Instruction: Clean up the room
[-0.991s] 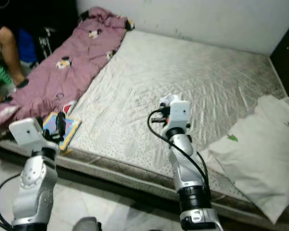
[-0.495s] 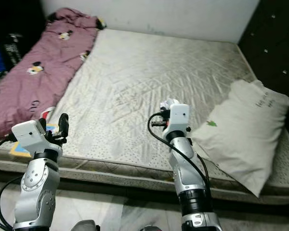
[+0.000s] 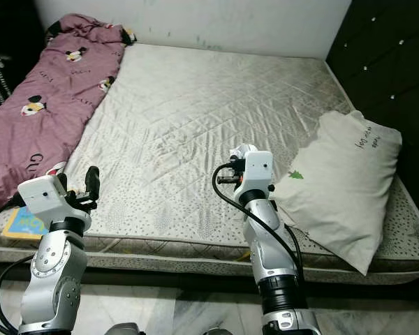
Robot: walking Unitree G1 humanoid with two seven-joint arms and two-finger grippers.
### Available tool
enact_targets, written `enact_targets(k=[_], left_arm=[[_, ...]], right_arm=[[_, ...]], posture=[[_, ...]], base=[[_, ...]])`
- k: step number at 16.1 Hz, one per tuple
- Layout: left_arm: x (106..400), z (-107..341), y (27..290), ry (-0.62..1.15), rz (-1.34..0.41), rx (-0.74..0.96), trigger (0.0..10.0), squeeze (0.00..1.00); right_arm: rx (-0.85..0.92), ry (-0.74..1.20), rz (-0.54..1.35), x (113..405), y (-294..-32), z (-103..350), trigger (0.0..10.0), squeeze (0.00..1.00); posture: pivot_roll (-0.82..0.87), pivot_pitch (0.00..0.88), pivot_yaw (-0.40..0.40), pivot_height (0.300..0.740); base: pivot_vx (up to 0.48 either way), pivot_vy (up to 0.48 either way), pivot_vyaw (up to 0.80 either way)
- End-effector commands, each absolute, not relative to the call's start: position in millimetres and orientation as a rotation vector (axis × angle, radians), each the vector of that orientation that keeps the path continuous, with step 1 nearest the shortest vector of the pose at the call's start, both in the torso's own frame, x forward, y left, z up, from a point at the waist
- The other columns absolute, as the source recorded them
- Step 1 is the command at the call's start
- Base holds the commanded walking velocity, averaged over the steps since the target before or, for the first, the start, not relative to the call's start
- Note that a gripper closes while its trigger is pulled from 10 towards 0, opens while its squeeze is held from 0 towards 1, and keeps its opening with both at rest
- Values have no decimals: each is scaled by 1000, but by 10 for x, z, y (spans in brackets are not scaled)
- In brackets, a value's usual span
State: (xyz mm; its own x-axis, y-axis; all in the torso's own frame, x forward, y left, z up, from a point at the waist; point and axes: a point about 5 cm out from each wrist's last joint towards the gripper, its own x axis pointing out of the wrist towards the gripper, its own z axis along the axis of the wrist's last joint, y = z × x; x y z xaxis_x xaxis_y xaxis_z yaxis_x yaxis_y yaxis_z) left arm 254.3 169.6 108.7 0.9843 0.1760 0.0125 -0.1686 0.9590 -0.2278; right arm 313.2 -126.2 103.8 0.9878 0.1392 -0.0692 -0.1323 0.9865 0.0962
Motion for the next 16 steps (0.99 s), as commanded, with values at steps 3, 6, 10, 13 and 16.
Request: enact_targets(k=[3,6,10,13,16], left_arm=[[2578,1112,1636,-35,147,-253,10000,0],[2577,1113,1625,-37,146,-253,10000,0],[2570,1115,1618,-35,154,-260,10000,0],[2577,1120,1612,-36,147,-259,10000,0],[2581,1139,1603,-48,140,-240,10000,0]], right_arm=[[97,54,134,3126,-1294,1091,10000,0],[94,56,138,3134,-1297,1102,10000,0],[95,61,144,3144,-1292,1105,10000,0],[97,62,144,3144,-1291,1107,10000,0],[98,64,145,3143,-1290,1106,10000,0]], posture=[[95,0,-44,740],[95,0,-49,740],[95,0,-52,740],[92,0,-50,740],[92,0,-49,740]], base=[[0,82,-450],[0,254,0],[0,272,0],[0,395,0],[0,0,0]])
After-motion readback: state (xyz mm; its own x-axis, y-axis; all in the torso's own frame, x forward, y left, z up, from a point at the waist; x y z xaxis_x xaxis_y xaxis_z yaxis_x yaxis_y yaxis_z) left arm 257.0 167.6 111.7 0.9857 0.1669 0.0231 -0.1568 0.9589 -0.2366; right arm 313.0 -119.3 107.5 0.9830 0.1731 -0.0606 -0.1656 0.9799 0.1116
